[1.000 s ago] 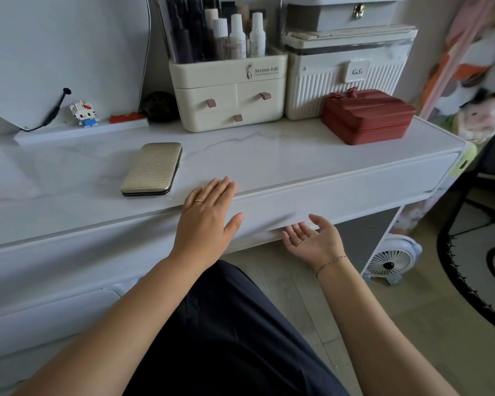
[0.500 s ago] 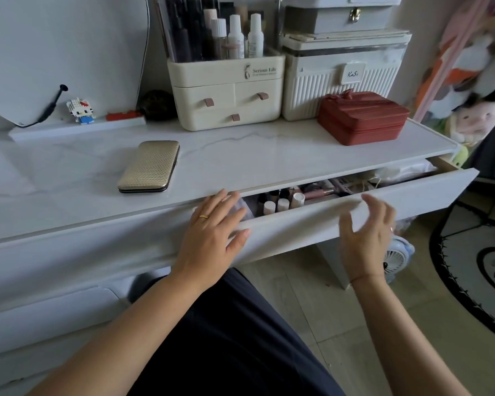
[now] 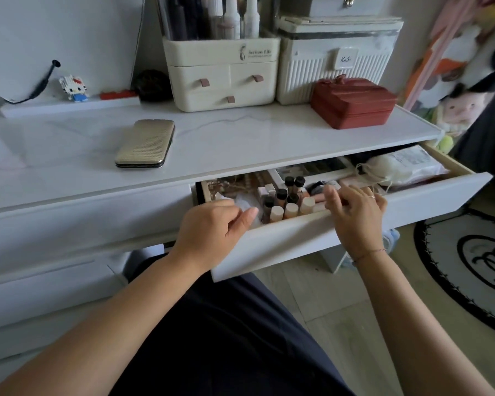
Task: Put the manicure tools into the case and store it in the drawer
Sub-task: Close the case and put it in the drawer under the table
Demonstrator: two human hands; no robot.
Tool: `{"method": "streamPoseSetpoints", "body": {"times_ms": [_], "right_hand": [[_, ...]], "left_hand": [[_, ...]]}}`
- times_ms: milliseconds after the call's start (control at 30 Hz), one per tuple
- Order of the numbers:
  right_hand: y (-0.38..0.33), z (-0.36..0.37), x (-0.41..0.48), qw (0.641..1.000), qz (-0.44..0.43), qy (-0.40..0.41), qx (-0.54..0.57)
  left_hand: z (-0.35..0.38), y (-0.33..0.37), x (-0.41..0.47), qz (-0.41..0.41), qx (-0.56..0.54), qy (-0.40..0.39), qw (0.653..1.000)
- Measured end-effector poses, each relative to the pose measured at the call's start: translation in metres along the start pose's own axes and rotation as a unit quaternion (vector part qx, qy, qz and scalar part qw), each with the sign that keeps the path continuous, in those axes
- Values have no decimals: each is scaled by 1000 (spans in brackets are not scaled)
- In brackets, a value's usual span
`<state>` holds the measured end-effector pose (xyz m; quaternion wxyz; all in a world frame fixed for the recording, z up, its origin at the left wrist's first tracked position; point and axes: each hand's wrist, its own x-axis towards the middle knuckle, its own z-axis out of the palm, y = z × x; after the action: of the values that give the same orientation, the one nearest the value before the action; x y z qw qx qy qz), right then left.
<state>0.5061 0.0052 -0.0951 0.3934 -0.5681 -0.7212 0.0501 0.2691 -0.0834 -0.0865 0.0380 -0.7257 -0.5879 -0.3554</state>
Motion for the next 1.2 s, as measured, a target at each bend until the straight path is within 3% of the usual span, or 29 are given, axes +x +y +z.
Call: {"method": "streamPoseSetpoints", "body": {"times_ms": [467,533,600,667,733,833,900,1033,1133,1200], "right_hand": [[-6,-43,-15,992,119,-32,11],[-18,-45,-8,994,101,-23,29],[-37,-40,9,991,81,-42,100],[-65,-27,31,961,81,-100,246],[-101,-6,54,889,94,-203,399],[-160,36,81,759,143,-367,517],[-193,67,97,715,175,-433,521],[-226,106,119,669,262,-460,521],[-232,114,132,646,318,-445,533],[-230,111,137,661,325,-444,510]], "left_hand": [[-14,39,-14,28,-85,-119,989],[-20,34,-12,32,-85,-95,991],[-32,17,-2,-3,-98,-14,995],[-49,-10,12,-61,-97,77,990],[-66,-41,28,-137,-57,127,981],[-87,-85,50,-302,-17,106,947],[-96,-110,61,-365,5,71,928],[-96,-128,71,-408,93,-38,907],[-91,-134,70,-406,28,-35,913],[-90,-134,66,-392,-39,-10,919]]}}
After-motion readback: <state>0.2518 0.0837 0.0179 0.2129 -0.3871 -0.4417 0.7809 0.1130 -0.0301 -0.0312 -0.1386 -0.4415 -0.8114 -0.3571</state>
